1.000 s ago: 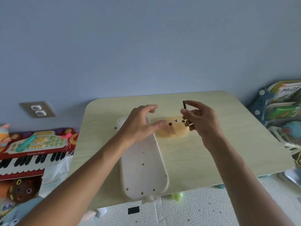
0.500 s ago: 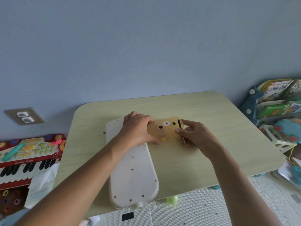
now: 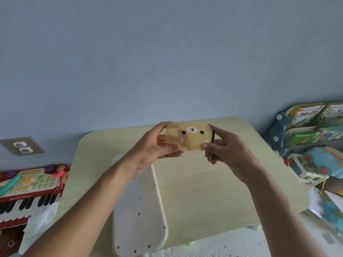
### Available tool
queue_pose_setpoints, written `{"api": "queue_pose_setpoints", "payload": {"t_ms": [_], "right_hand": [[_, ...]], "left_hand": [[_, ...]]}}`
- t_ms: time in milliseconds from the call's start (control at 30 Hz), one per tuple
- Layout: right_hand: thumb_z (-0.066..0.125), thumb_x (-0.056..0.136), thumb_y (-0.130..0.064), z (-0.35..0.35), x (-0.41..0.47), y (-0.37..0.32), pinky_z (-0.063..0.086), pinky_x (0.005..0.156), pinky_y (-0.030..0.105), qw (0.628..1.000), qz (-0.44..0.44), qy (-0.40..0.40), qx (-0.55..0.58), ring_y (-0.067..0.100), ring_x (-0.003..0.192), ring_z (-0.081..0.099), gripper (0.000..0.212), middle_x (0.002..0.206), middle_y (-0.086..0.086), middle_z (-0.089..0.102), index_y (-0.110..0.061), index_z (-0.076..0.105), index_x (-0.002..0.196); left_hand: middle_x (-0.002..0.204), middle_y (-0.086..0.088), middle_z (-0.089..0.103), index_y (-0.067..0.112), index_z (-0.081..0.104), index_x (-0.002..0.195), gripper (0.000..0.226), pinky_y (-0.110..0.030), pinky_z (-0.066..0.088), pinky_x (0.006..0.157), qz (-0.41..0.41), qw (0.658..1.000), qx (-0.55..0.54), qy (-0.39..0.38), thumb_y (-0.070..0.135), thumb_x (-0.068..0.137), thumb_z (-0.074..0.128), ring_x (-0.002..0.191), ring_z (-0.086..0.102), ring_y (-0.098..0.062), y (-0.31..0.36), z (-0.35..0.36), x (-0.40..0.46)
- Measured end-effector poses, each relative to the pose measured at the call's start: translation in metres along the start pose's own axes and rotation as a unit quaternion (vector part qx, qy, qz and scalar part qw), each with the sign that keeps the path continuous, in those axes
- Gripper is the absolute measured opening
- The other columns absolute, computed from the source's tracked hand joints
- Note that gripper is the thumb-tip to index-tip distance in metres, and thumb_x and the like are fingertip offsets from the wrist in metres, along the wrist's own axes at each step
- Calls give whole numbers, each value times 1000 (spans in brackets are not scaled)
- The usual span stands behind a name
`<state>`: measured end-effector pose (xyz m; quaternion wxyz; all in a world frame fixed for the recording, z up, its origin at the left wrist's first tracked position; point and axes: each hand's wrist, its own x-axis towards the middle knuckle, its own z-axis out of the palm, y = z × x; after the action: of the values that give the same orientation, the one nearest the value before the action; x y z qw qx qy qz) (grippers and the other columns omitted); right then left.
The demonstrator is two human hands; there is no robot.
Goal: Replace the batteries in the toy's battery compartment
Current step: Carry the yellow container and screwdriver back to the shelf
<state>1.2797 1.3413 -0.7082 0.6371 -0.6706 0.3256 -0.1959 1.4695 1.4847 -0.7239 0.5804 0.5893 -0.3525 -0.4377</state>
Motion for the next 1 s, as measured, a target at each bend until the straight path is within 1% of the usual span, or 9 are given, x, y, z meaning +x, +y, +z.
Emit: {"api": "queue_pose_setpoints", "payload": {"t_ms": [200, 300, 400, 533, 567, 667, 733, 833, 1000], "right_hand": [[80, 81, -7, -31, -48, -90, 50, 52, 27, 998, 29, 35, -39, 20, 53, 57, 81, 63, 15, 69, -15, 41, 151], [81, 81, -10, -53, -83, -158, 50, 53, 27, 996, 33, 62, -59, 18, 51, 58, 85, 62, 12, 70, -17, 37, 153], [80, 82, -8, -87, -124, -246, 50, 54, 32, 994, 49, 84, -51, 21, 53, 58, 85, 62, 13, 70, -23, 36, 152], [77, 83, -3, -136, -196, -381, 49, 59, 40, 989, 41, 130, -52, 25, 54, 57, 48, 64, 18, 70, -42, 60, 104], [78, 83, -4, -150, -216, -413, 49, 57, 39, 986, 40, 150, -56, 24, 54, 57, 46, 63, 18, 70, -41, 61, 104], [78, 82, -3, -198, -276, -496, 46, 47, 24, 974, 36, 217, -58, 13, 42, 53, 54, 52, 1, 66, -28, 58, 125], [78, 83, -3, -234, -320, -537, 47, 46, 25, 964, 29, 251, -79, 13, 41, 53, 43, 52, 0, 65, -16, 64, 121], [78, 83, -5, -292, -388, -579, 49, 50, 32, 945, 11, 317, -77, 20, 49, 54, 36, 58, 7, 65, -27, 69, 110], [77, 84, -5, -400, -502, -602, 52, 51, 27, 915, -5, 399, -62, 18, 51, 58, 35, 65, 12, 70, -30, 64, 104]], "left_hand": [[130, -9, 63, 29, 44, 141, 69, -37, 56, 97, -41, 996, -31, -69, 25, 80, 78, 114, 68, -26, 79, 48, -17], [128, 0, 60, 35, 38, 141, 76, -33, 58, 89, -34, 997, -14, -64, 30, 78, 81, 109, 66, -17, 151, 84, -27], [126, 2, 62, 36, 39, 140, 73, -37, 59, 91, -25, 996, 0, -88, 34, 80, 80, 108, 68, -16, 246, 118, -37], [127, 0, 62, 35, 38, 142, 73, -39, 58, 94, -12, 988, 19, -153, 34, 81, 78, 108, 68, -15, 387, 175, -55], [127, -2, 62, 34, 38, 143, 74, -40, 58, 95, -14, 985, 16, -171, 33, 81, 79, 109, 68, -15, 421, 192, -60], [132, -6, 60, 31, 31, 149, 85, -41, 56, 97, -21, 974, -1, -226, 31, 80, 79, 113, 67, -21, 508, 254, -74], [135, -9, 58, 31, 26, 153, 87, -40, 56, 96, -19, 964, -7, -266, 26, 82, 77, 116, 65, -25, 556, 306, -84], [134, -11, 56, 31, 24, 153, 89, -37, 57, 91, -4, 948, -21, -319, 19, 81, 75, 109, 66, -25, 611, 393, -99], [132, -16, 55, 38, 36, 143, 73, -44, 56, 96, 28, 914, -8, -406, 15, 85, 74, 112, 65, -32, 653, 554, -121]]}}
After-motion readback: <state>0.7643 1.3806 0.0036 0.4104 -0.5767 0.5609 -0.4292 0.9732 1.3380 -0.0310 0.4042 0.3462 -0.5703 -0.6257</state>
